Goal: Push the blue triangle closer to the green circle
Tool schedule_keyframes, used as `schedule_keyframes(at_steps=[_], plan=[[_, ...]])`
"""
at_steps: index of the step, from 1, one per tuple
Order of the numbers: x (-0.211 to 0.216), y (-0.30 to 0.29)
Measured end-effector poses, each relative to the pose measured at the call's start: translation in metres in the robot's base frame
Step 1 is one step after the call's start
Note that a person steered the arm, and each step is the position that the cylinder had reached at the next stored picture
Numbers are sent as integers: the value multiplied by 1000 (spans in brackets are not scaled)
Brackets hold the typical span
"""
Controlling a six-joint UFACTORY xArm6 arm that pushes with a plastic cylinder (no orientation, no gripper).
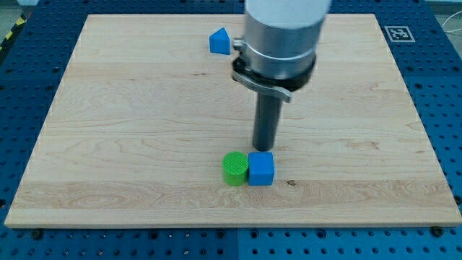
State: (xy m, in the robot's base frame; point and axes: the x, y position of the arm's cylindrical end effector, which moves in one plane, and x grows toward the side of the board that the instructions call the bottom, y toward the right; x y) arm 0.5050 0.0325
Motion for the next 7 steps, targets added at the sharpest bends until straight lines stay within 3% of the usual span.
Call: schedule_keyframes(at_steps=[5, 7], plan=[[-72, -115], [-123, -146]])
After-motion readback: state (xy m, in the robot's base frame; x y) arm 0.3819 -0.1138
